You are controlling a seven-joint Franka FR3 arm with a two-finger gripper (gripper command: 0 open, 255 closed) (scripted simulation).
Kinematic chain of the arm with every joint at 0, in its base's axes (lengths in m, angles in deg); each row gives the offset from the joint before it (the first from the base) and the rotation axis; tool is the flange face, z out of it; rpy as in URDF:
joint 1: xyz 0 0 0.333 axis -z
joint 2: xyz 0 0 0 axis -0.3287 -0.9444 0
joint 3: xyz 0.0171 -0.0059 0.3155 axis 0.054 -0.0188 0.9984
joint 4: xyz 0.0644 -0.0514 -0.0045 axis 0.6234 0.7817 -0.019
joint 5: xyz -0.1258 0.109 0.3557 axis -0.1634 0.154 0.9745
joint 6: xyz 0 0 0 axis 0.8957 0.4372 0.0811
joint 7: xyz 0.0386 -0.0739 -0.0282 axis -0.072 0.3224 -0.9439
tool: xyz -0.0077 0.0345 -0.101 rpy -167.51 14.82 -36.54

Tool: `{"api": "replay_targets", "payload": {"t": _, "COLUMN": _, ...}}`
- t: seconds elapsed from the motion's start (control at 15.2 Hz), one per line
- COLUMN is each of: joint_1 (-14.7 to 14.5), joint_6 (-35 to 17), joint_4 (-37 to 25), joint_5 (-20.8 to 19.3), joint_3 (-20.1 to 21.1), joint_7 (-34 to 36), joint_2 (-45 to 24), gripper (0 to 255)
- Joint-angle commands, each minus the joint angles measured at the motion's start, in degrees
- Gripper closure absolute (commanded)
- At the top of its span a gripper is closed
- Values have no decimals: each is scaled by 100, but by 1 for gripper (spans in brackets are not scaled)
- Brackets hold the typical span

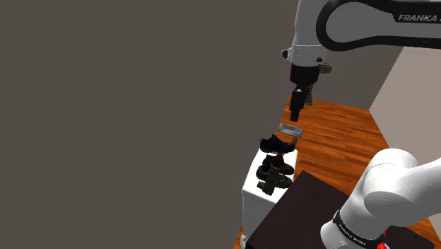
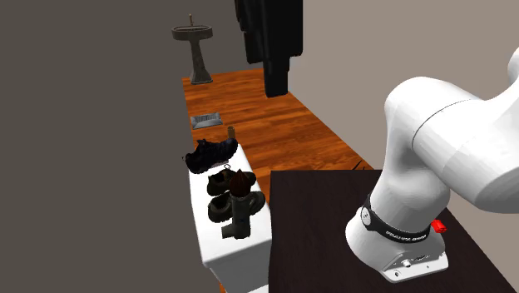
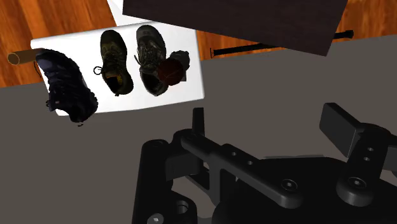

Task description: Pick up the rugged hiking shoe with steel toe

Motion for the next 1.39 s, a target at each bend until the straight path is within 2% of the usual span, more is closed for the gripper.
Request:
{"api": "replay_targets", "payload": {"t": 0.0, "joint_1": 0, "joint_6": 0, "joint_4": 0, "joint_5": 0, "joint_3": 0, "joint_7": 0, "joint_2": 0, "gripper": 0}}
{"api": "replay_targets", "payload": {"t": 0.4, "joint_1": 174, "joint_6": -1209, "joint_4": 1421, "joint_5": -340, "joint_3": -572, "joint_7": -522, "joint_2": 715, "gripper": 0}}
{"api": "replay_targets", "payload": {"t": 0.73, "joint_1": 435, "joint_6": -2319, "joint_4": 2416, "joint_5": -708, "joint_3": -1156, "joint_7": -990, "joint_2": 1021, "gripper": 0}}
{"api": "replay_targets", "payload": {"t": 1.06, "joint_1": 779, "joint_6": -3624, "joint_4": 3193, "joint_5": -1145, "joint_3": -1876, "joint_7": -1521, "joint_2": 895, "gripper": 0}}
{"api": "replay_targets", "payload": {"t": 1.32, "joint_1": 1022, "joint_6": -4880, "joint_4": 3598, "joint_5": -1486, "joint_3": -2557, "joint_7": -2011, "joint_2": 344, "gripper": 0}}
